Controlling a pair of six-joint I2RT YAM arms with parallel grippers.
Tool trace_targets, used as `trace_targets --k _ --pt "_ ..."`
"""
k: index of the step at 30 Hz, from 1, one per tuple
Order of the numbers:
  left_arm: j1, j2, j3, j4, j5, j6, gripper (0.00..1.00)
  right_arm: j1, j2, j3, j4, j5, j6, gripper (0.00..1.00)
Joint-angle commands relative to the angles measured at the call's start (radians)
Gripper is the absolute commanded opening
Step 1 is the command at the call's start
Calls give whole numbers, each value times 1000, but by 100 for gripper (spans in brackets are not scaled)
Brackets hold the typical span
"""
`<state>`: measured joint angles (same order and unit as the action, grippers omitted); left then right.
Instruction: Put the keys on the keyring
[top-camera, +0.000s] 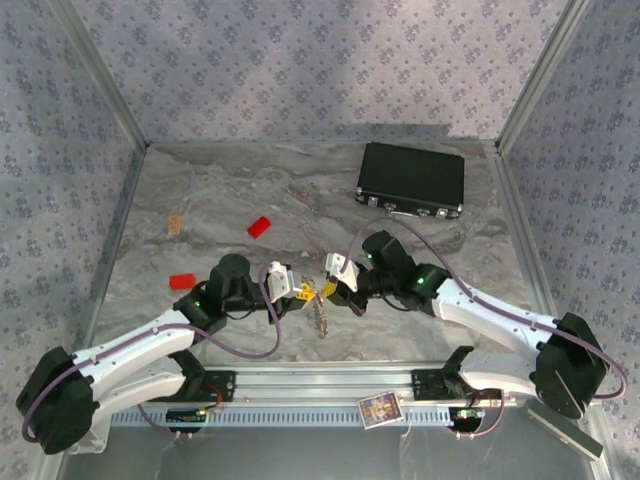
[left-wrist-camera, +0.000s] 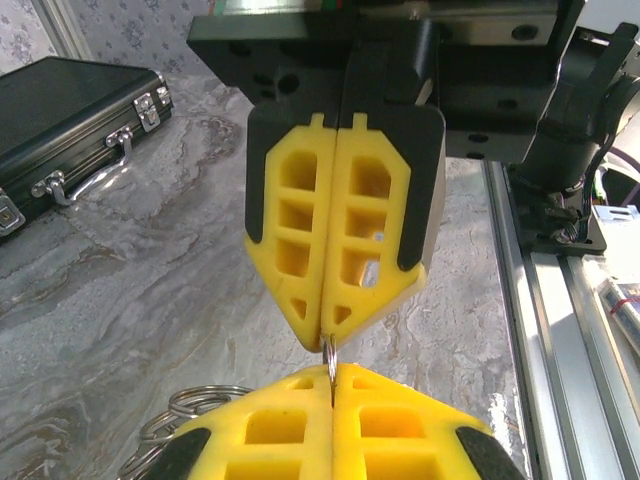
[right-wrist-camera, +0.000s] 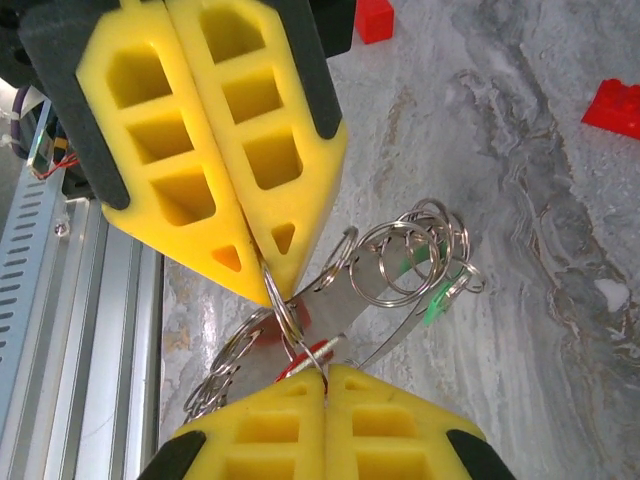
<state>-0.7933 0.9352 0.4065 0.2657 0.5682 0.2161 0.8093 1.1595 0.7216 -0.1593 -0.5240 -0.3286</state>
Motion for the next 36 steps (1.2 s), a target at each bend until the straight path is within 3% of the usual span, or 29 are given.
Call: trace_targets --k 1,4,7,18,26,36 --pt "-8 5 -19 121 27 -33 0 -8 -10 -23 38 -11 7 0" --pt "-10 14 -35 162 20 -48 0 -9 -45 -40 56 18 10 23" --pt "-11 11 -39 181 12 -54 0 -15 -99 -69 91 29 14 31" --pt "-12 26 -96 358 18 -89 0 -62 -149 -158 294 -84 124 32" --pt "-12 70 -100 429 32 -97 0 -62 -108 -147 288 -215 125 31" --pt "-12 79 -100 449 66 -92 0 -61 -72 -150 314 -173 117 28"
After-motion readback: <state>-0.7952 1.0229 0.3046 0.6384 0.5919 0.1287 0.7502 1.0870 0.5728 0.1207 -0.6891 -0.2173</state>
